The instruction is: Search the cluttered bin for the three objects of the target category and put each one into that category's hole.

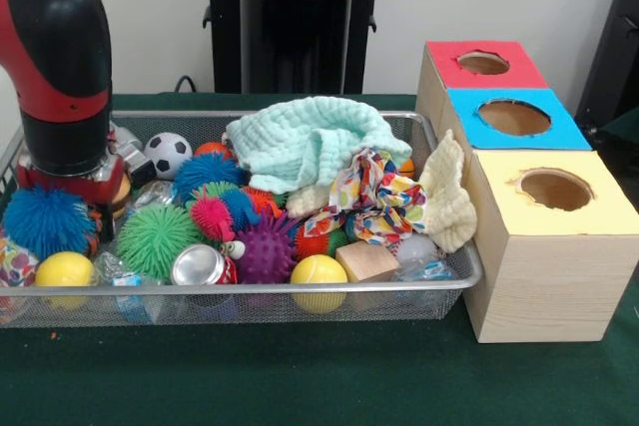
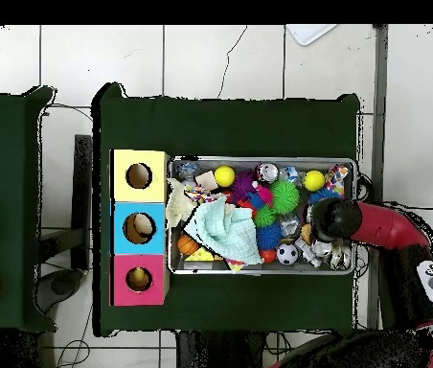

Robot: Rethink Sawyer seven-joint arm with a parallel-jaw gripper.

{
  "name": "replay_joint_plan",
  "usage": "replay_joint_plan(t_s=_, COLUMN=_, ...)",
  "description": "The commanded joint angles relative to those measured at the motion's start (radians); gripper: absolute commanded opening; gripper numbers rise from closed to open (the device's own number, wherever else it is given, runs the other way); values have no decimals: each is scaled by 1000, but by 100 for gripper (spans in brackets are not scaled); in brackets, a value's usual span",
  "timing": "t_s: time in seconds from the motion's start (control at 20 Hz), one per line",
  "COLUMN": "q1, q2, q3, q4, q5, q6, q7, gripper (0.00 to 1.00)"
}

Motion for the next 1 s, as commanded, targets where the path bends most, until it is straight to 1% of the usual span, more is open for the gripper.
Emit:
replay_joint_plan(t_s=0.05, q1=-27, q2=54, q3=86, q4=-84, q5=-89, q6=-69, q7=-171, gripper=100)
replay_joint_plan(t_s=0.15, q1=-43, q2=51, q3=106, q4=-69, q5=-94, q6=-91, q7=-182, gripper=100)
replay_joint_plan(t_s=0.2, q1=-51, q2=49, q3=117, q4=-61, q5=-96, q6=-102, q7=-188, gripper=0)
replay_joint_plan(t_s=0.4, q1=-65, q2=45, q3=138, q4=-45, q5=-94, q6=-104, q7=-197, gripper=0)
replay_joint_plan(t_s=0.6, q1=-62, q2=15, q3=136, q4=-4, q5=-91, q6=-92, q7=-165, gripper=0)
replay_joint_plan(t_s=0.7, q1=-46, q2=-62, q3=132, q4=71, q5=-56, q6=-55, q7=-122, gripper=0)
replay_joint_plan(t_s=0.75, q1=-32, q2=-106, q3=127, q4=111, q5=-50, q6=-55, q7=-99, gripper=0)
replay_joint_plan(t_s=0.85, q1=-10, q2=-191, q3=125, q4=189, q5=-10, q6=-11, q7=-58, gripper=0)
replay_joint_plan(t_s=1.0, q1=28, q2=-314, q3=114, q4=282, q5=60, q6=88, q7=-1, gripper=0)
